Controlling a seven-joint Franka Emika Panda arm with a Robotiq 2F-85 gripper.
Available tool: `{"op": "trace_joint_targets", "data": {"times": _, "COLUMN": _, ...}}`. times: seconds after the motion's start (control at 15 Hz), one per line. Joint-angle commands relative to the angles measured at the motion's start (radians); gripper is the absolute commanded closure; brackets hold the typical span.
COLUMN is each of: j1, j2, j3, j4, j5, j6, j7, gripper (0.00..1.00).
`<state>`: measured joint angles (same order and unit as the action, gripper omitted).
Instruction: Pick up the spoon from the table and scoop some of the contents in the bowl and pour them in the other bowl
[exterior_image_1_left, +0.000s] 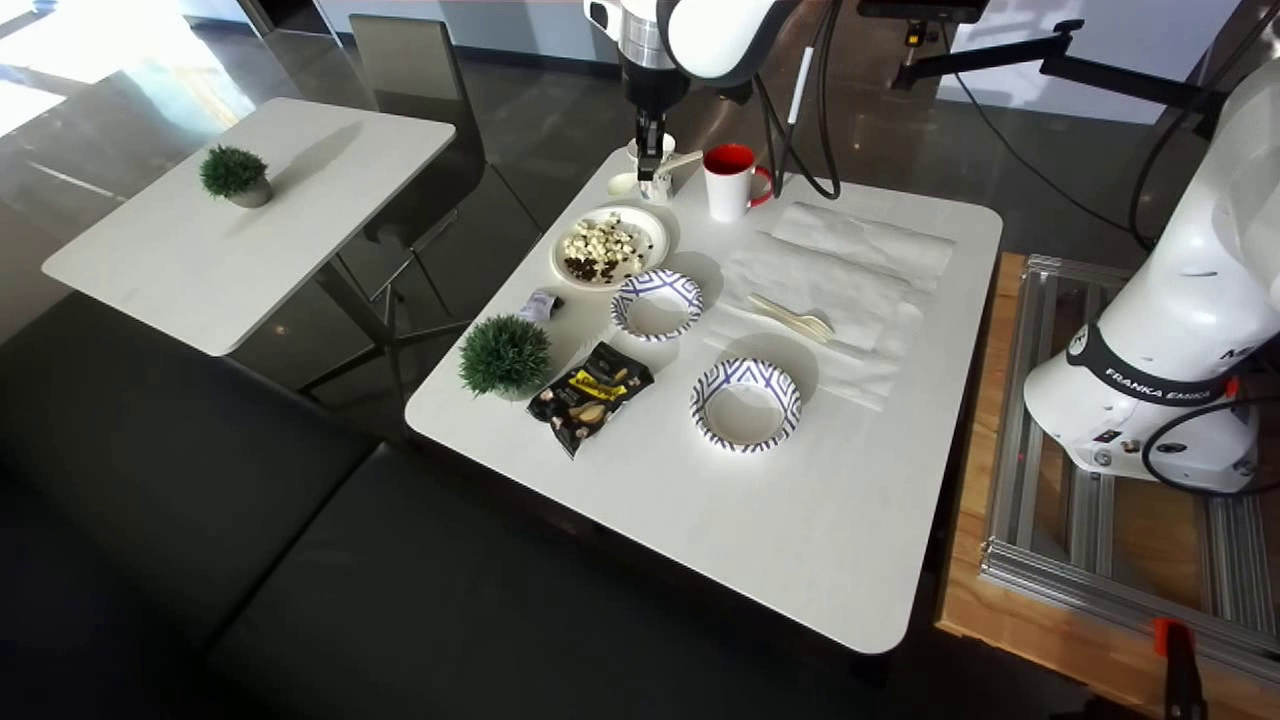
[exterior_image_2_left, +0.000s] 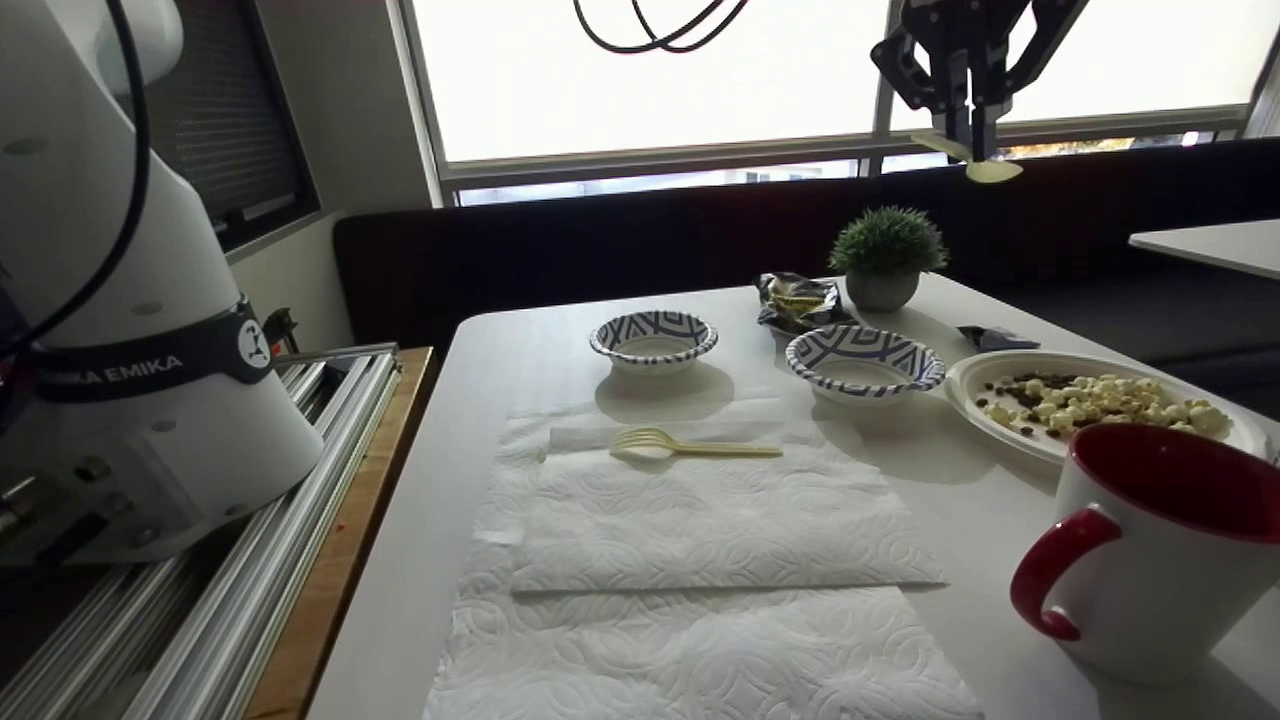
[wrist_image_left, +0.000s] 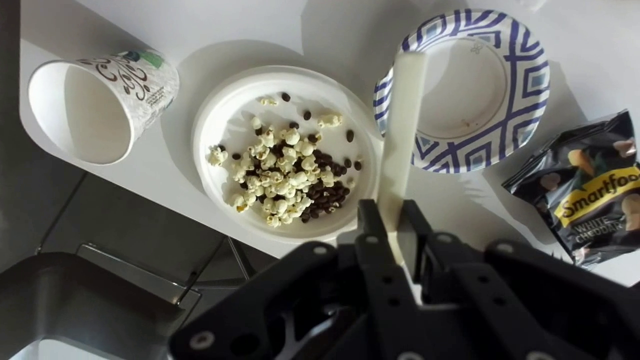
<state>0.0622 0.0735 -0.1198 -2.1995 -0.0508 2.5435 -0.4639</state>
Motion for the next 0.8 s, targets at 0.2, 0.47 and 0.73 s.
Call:
{"op": "trace_joint_targets", "data": {"times": 0.2, "j1": -0.092, "j2": 0.157, "j3": 0.075, "j4": 0.112, "j5": 0.059, "j6": 0.006, "j7": -0.013, "gripper": 0.97}}
{"op": "trace_joint_targets", "data": {"times": 0.47, "j1": -0.134, "j2": 0.243, "j3": 0.111, "j4": 0.16, "j5": 0.113, "j6": 0.036, "j7": 0.005, "gripper": 0.97}}
{"op": "trace_joint_targets", "data": {"times": 0.73, "j1": -0.161, "j2": 0.321, "j3": 0.132, "j4": 0.203, "j5": 0.117, "j6": 0.073, "j7": 0.028, "gripper": 0.97}}
